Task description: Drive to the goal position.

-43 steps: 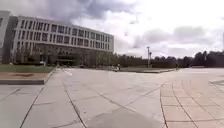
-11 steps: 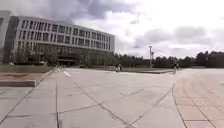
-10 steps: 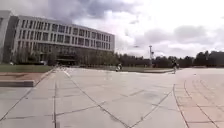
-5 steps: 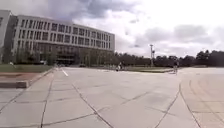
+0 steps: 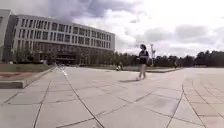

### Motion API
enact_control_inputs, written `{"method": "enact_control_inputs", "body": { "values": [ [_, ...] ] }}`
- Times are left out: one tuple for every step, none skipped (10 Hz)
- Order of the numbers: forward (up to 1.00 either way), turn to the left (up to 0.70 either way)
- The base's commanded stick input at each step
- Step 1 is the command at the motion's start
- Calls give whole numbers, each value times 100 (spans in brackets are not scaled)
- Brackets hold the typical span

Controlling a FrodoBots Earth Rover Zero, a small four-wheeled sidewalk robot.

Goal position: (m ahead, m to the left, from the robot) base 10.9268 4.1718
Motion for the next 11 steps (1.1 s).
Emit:
{"method": "enact_control_inputs", "body": {
  "values": [
    [1, 0],
    [13, 0],
    [34, 0],
    [59, 0],
    [70, 0],
    [70, 0],
    [70, 0],
    [70, 0],
    [70, 0],
    [70, 0],
    [70, 0]
  ]
}}
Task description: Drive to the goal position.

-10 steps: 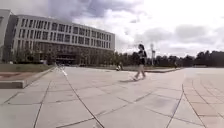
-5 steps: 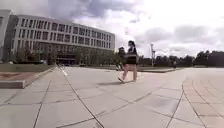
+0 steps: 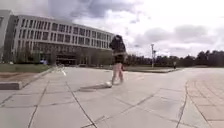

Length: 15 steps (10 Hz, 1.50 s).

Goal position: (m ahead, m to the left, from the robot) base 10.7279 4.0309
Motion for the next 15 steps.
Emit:
{"method": "enact_control_inputs", "body": {
  "values": [
    [70, 0],
    [70, 0],
    [70, 0],
    [70, 0],
    [70, 0],
    [70, 0],
    [70, 0],
    [70, 0],
    [70, 0],
    [70, 0],
    [70, 4],
    [70, 29],
    [70, 16],
    [70, 0],
    [70, 0]
  ]
}}
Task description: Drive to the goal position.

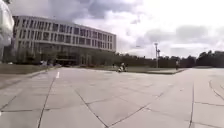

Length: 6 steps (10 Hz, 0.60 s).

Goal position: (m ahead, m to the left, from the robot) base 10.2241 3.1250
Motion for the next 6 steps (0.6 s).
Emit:
{"method": "enact_control_inputs", "body": {
  "values": [
    [70, 0],
    [70, 0],
    [70, 25],
    [70, 0],
    [70, 0],
    [70, 1]
  ]
}}
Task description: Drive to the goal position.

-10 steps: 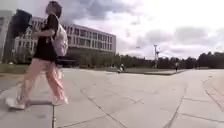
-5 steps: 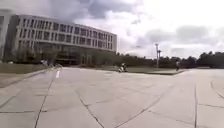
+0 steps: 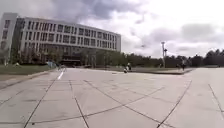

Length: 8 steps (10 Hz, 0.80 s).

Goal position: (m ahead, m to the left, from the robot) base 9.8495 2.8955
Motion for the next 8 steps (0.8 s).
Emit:
{"method": "enact_control_inputs", "body": {
  "values": [
    [70, 7],
    [70, 10],
    [70, 11],
    [70, 5],
    [70, 1],
    [70, 16],
    [70, 24],
    [70, 7]
  ]
}}
